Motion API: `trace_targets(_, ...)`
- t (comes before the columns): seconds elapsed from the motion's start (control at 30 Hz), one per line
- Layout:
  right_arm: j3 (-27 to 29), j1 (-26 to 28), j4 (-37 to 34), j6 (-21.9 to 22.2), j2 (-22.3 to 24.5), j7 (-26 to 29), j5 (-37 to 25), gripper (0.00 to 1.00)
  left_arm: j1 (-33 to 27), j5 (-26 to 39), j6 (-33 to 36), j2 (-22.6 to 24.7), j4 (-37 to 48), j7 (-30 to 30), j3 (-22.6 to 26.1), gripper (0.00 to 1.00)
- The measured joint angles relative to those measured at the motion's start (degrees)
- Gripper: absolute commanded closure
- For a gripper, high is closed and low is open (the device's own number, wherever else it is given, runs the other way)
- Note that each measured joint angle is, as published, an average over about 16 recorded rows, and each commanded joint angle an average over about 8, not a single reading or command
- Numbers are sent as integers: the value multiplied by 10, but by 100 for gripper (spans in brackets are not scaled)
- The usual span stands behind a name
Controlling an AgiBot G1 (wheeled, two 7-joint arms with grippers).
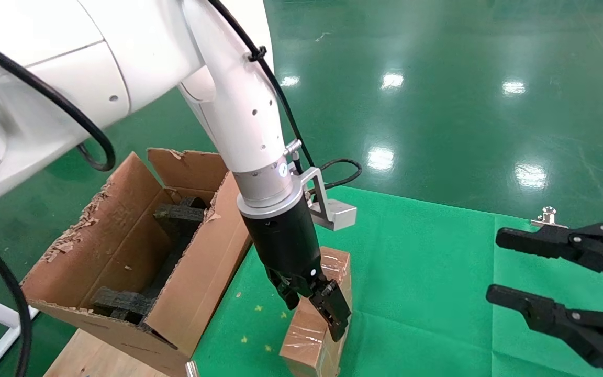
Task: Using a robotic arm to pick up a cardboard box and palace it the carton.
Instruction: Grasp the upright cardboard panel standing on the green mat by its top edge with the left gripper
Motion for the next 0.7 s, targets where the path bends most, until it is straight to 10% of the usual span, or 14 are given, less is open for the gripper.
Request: trace_targets(0.7,0,0,0,0,0,0,0,0,-4,-1,-2,-6,-3,2,-3,100)
